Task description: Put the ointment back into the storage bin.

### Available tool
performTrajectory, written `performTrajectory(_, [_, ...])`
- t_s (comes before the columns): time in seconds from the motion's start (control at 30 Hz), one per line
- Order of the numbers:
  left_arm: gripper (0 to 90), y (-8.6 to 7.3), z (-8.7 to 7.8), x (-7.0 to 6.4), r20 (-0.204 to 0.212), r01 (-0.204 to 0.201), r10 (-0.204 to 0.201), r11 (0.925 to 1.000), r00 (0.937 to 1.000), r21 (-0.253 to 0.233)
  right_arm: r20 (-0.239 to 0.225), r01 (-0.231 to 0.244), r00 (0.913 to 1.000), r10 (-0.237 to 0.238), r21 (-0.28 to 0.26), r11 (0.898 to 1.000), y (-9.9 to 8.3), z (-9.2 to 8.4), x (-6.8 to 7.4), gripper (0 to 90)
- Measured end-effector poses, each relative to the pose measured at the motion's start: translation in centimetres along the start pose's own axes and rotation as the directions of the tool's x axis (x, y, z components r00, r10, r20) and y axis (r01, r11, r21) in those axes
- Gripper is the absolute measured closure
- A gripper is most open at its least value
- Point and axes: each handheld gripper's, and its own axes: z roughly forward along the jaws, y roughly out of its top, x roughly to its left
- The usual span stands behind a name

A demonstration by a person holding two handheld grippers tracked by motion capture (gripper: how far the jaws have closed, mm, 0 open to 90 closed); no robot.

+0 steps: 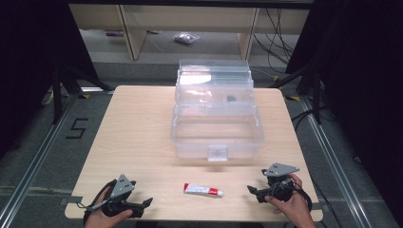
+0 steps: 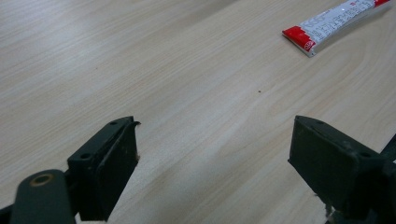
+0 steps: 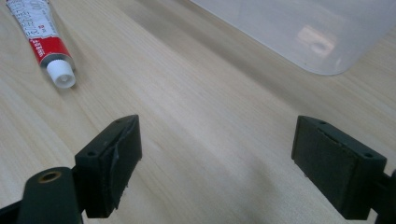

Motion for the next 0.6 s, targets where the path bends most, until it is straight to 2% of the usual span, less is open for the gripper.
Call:
performTrajectory(0.07, [14.9,0.0,0.0,0.0,-0.002,0.001,-0.001,1.0,1.0,0.0,-0.01,0.028,0.9996,-0.028,-0.008,1.0,0.1,0.0,-0.2,17.1])
performTrajectory(0.13, [14.9,0.0,0.0,0.0,-0.002,0.001,-0.001,1.0,1.0,-0.001,-0.014,0.016,0.9998,-0.016,-0.002,1.0,0.2,-0.1,-0.1,17.1])
performTrajectory(0.2, [14.9,0.0,0.0,0.0,-0.002,0.0,0.0,1.0,1.0,0.0,-0.012,0.031,0.9994,-0.031,-0.008,0.999,0.2,-0.1,-0.1,17.2])
performTrajectory(0.23, [14.9,0.0,0.0,0.0,-0.002,0.0,0.0,1.0,1.0,0.003,-0.01,-0.001,1.0,0.001,0.013,1.0,0.2,-0.2,0.3,18.1])
performTrajectory(0.37, [14.9,0.0,0.0,0.0,0.001,0.001,-0.001,1.0,1.0,-0.002,-0.01,0.03,0.9995,-0.029,0.042,0.999,0.6,-0.2,0.3,18.5])
performTrajectory(0.43, [14.9,0.0,0.2,0.0,0.003,0.012,-0.012,0.9998,0.9999,-0.014,-0.009,0.024,0.9997,-0.023,0.04,0.999,0.7,-0.1,0.5,19.2])
performTrajectory(0.47, [14.9,0.0,0.2,0.0,0.003,0.012,-0.012,0.9998,0.9999,-0.014,-0.014,0.047,0.9988,-0.046,0.065,0.997,0.9,-0.3,0.4,19.4])
performTrajectory(0.53, [14.9,0.0,0.1,0.0,0.003,0.012,-0.011,0.9998,0.9999,-0.014,-0.007,0.041,0.9991,-0.041,0.054,0.998,1.0,-0.1,0.5,19.4])
performTrajectory(0.6, [14.9,0.0,0.2,0.0,0.003,0.012,-0.012,0.9998,0.9999,-0.013,-0.018,0.078,0.9968,-0.077,0.067,0.995,1.4,-0.1,0.6,19.8])
